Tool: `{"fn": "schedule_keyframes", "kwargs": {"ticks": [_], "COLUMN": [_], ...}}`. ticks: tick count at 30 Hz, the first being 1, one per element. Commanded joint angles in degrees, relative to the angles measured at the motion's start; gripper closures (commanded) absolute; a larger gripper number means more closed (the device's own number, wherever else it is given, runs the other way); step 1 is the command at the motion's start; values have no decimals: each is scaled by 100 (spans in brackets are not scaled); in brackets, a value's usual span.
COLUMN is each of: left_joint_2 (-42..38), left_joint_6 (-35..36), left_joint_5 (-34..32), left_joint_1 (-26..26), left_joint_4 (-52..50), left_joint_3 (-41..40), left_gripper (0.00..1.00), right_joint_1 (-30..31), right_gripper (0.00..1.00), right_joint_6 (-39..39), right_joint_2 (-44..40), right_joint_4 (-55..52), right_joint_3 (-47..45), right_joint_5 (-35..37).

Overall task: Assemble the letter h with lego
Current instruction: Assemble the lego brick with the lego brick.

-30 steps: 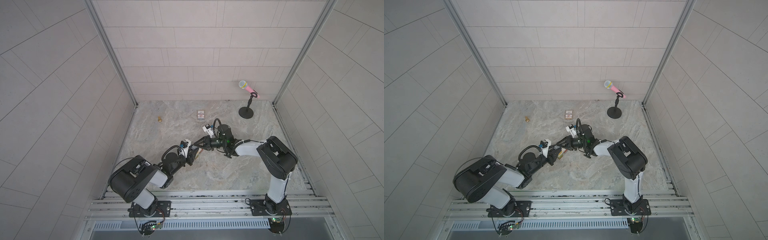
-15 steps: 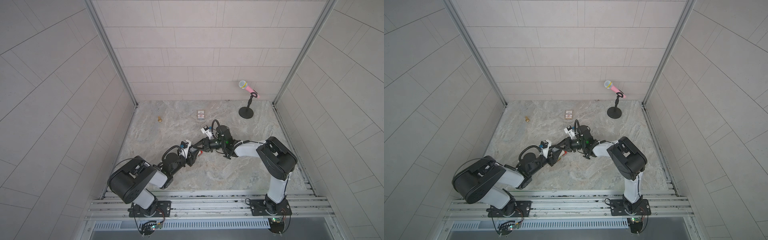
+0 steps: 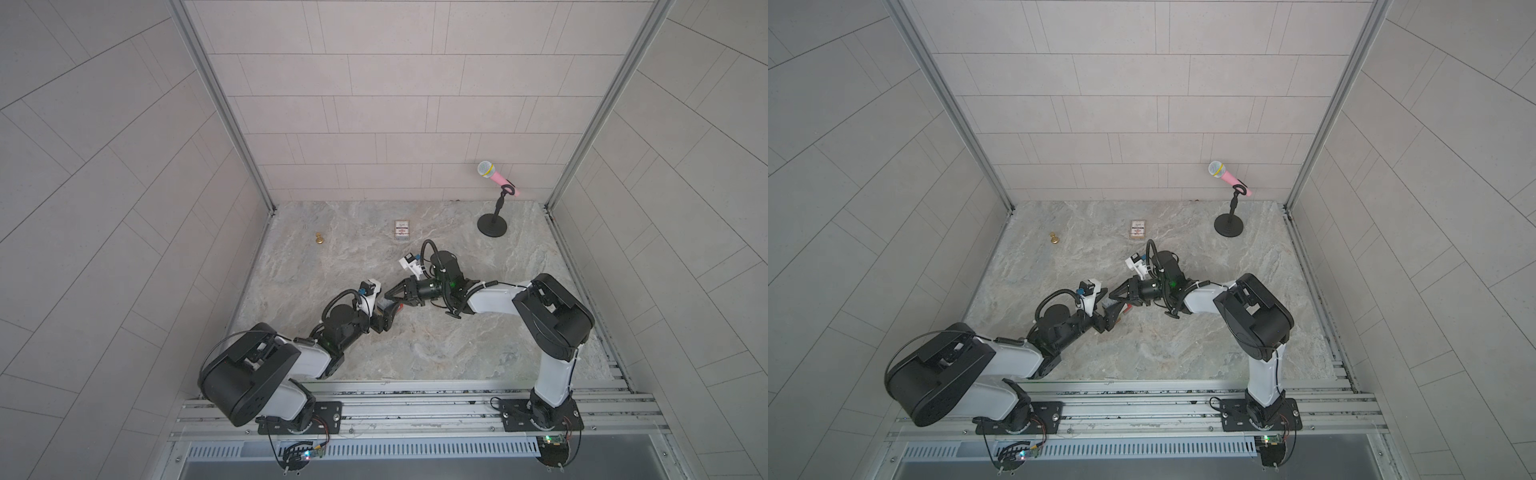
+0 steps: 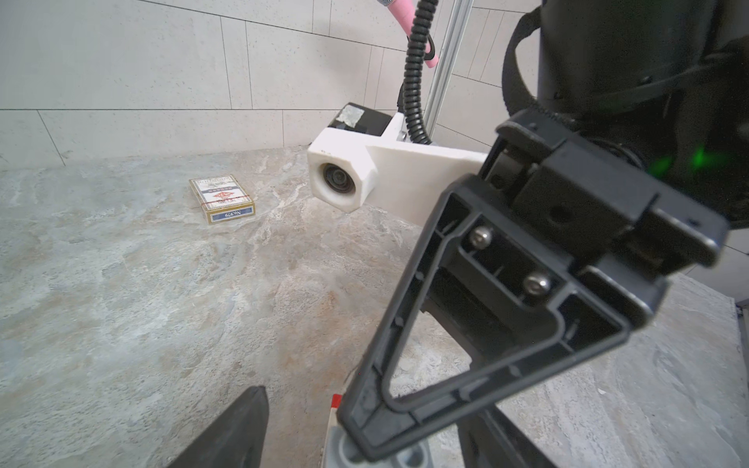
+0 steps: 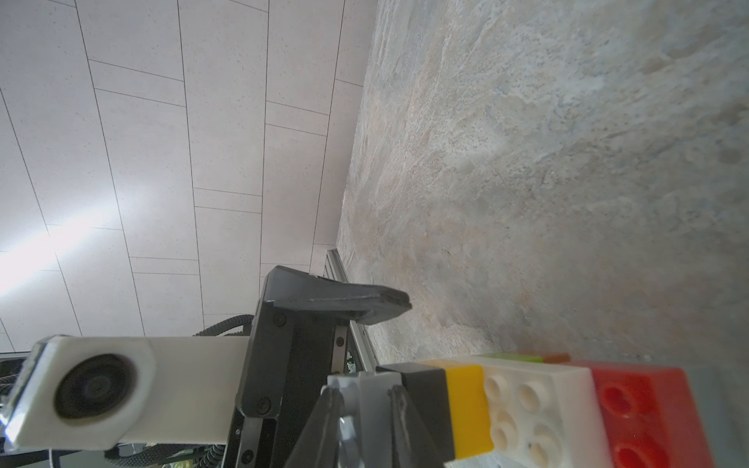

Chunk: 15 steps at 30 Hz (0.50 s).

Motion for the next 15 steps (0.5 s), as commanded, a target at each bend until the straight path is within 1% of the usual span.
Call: {"fn": "schedule_keyframes", "kwargs": {"ticks": [1,7,15], "left_joint_2": [-273,-718,-1480], "left_joint_6": [-67,-102,-238], "left_joint_5": [270,320,239], "left_joint_1": [-11,-13,-7], "left_joint_4": [234,-193,-1178], "left_joint_3": [115,107,220], "left_gripper": [19,19,16], "right_joint_1": [130,125,133], "right_gripper": [75,75,74], "right_joint_6": [-47,-47,-56], "right_joint_2": [-65,-98,-98], "right_joint_4": [-142,-142,-172], "right_joint_3": [30,32,27], "right_joint_5": [-106,-106,-91]}}
